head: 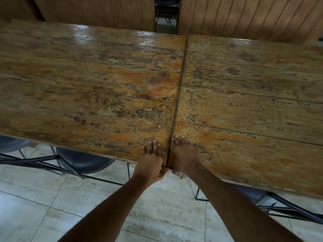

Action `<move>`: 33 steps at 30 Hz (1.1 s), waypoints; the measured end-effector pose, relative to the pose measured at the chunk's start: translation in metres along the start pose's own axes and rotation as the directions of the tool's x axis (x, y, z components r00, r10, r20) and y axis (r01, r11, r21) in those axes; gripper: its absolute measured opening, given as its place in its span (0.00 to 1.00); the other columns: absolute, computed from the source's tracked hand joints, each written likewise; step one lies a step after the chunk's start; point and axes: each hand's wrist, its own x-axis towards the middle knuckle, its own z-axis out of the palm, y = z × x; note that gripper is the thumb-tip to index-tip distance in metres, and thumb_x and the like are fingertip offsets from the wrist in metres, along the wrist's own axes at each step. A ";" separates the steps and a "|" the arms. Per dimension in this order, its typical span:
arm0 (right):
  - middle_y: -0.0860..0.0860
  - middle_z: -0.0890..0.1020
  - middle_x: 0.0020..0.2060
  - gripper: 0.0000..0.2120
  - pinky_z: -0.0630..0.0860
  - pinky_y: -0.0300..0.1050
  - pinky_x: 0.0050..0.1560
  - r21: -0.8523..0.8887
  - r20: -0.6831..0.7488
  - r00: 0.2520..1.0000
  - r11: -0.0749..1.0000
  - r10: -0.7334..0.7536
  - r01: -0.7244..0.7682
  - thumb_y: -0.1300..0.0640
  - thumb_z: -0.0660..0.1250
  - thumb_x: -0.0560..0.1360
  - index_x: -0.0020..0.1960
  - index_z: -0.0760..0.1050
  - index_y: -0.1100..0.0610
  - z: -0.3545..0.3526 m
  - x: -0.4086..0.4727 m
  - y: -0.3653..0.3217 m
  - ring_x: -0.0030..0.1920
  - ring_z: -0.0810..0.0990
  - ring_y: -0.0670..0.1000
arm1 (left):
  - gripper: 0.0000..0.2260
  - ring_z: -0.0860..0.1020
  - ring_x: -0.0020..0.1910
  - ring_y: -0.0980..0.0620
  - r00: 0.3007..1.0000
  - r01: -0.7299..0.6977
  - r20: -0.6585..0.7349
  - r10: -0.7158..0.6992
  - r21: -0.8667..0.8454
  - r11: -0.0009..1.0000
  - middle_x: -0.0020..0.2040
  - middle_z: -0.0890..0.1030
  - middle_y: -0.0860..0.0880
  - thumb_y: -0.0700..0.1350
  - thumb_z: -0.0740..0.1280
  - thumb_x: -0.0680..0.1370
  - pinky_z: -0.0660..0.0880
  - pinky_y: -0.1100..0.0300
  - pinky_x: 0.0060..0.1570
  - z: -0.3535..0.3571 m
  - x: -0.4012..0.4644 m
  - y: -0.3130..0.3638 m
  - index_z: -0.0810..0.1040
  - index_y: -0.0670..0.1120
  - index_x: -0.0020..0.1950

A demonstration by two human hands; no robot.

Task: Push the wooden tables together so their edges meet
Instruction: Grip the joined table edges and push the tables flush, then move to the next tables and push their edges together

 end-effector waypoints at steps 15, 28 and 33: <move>0.59 0.59 0.78 0.50 0.62 0.66 0.73 -0.001 -0.014 0.990 0.990 0.143 -0.143 0.37 0.73 0.70 0.81 0.51 0.56 -0.063 -0.019 -0.086 0.76 0.59 0.65 | 0.37 0.55 0.78 0.34 1.000 -0.022 -0.004 0.022 -0.031 0.999 0.79 0.59 0.41 0.60 0.68 0.75 0.52 0.33 0.74 -0.065 -0.041 -0.060 0.59 0.43 0.77; 0.55 0.49 0.82 0.41 0.53 0.64 0.77 -0.020 -0.379 0.921 0.995 -0.095 0.094 0.43 0.65 0.79 0.82 0.48 0.57 -0.265 0.046 -0.461 0.80 0.48 0.63 | 0.37 0.43 0.80 0.35 0.923 0.223 -0.338 -0.182 0.088 0.971 0.82 0.44 0.40 0.57 0.59 0.81 0.48 0.33 0.75 -0.188 -0.245 -0.439 0.43 0.42 0.81; 0.55 0.50 0.82 0.41 0.53 0.65 0.77 -0.093 -0.399 0.872 0.959 -0.282 0.268 0.41 0.63 0.79 0.82 0.48 0.57 -0.297 0.073 -0.630 0.80 0.48 0.63 | 0.38 0.43 0.80 0.38 0.859 0.384 -0.364 -0.361 -0.009 0.923 0.82 0.44 0.40 0.57 0.62 0.80 0.48 0.35 0.76 -0.199 -0.340 -0.587 0.44 0.43 0.81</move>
